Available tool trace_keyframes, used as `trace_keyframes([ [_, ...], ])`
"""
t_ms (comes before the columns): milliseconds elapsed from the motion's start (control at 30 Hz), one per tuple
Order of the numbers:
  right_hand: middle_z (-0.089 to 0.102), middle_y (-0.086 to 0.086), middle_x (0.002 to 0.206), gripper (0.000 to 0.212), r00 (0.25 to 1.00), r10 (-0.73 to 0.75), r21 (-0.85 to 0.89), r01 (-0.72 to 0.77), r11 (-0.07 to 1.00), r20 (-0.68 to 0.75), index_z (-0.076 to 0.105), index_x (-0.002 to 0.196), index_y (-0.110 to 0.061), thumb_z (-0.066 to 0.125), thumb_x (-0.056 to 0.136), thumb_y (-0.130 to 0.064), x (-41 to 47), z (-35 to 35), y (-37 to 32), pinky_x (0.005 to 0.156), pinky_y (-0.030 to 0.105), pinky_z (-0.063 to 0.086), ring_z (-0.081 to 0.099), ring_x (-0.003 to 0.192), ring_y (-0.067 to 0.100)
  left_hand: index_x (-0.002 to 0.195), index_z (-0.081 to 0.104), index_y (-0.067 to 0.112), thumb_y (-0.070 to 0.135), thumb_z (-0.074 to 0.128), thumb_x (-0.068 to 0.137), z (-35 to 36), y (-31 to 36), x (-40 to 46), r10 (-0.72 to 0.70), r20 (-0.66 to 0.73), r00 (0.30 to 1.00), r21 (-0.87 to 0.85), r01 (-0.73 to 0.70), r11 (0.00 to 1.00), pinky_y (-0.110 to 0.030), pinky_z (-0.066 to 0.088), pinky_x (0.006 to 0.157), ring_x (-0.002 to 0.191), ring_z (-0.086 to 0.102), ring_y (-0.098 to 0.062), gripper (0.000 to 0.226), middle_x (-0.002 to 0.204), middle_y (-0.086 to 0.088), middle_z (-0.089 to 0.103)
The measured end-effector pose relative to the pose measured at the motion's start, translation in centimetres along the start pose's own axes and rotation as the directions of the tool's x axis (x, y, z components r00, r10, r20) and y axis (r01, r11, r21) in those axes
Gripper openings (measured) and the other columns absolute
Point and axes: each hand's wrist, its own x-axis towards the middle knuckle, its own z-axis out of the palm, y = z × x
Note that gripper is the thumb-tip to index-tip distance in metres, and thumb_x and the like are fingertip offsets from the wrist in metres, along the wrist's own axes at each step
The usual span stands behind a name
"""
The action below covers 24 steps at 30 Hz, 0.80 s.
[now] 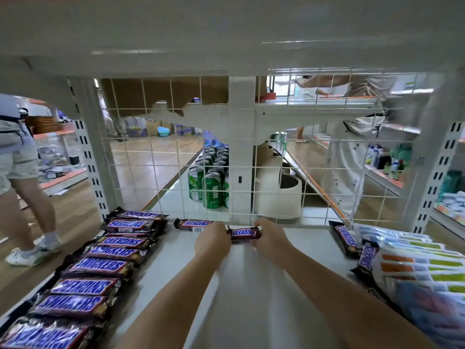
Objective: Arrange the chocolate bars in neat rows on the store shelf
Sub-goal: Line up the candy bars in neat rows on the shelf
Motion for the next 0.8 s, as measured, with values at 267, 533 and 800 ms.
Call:
trace_keyframes([
  [267, 0.059, 0.004, 0.107, 0.021, 0.999, -0.008, -0.207, -0.003, 0.978, -0.054, 0.058, 0.108, -0.017, 0.049, 0.09, -0.019, 2.2, 1.2, 0.5, 0.077, 0.03, 0.045, 0.056, 0.1, 0.022, 0.106, 0.06, 0.015, 0.017, 0.042, 0.096, 0.9, 0.5, 1.5, 0.152, -0.115, 0.982, 0.307, -0.111, 0.945, -0.03, 0.043, 0.073, 0.099, 0.061, -0.025, 0.021, 0.107, -0.005, 0.064],
  [533, 0.051, 0.004, 0.122, 0.03, 0.996, -0.063, -0.3, 0.043, 0.953, -0.057, 0.052, 0.122, -0.02, 0.046, 0.095, -0.028, 1.7, 0.8, 0.1, 0.088, 0.031, 0.044, 0.049, 0.113, 0.021, 0.11, 0.055, 0.013, 0.008, 0.038, 0.094, -0.1, 1.5, 0.3, 0.293, -0.142, 0.946, 0.46, -0.199, 0.865, -0.028, 0.04, 0.071, 0.1, 0.06, -0.023, 0.024, 0.109, -0.004, 0.062],
  [800, 0.054, 0.005, 0.129, 0.035, 0.995, -0.08, -0.279, 0.058, 0.959, -0.068, 0.051, 0.129, -0.016, 0.045, 0.095, -0.024, -2.6, -1.2, 0.1, 0.094, 0.029, 0.042, 0.053, 0.117, 0.022, 0.107, 0.06, 0.014, 0.025, 0.04, 0.093, 0.3, 1.7, -3.9, 0.319, -0.047, 0.946, 0.09, -0.314, 0.945, -0.029, 0.045, 0.082, 0.105, 0.057, -0.024, 0.026, 0.115, -0.006, 0.06],
])
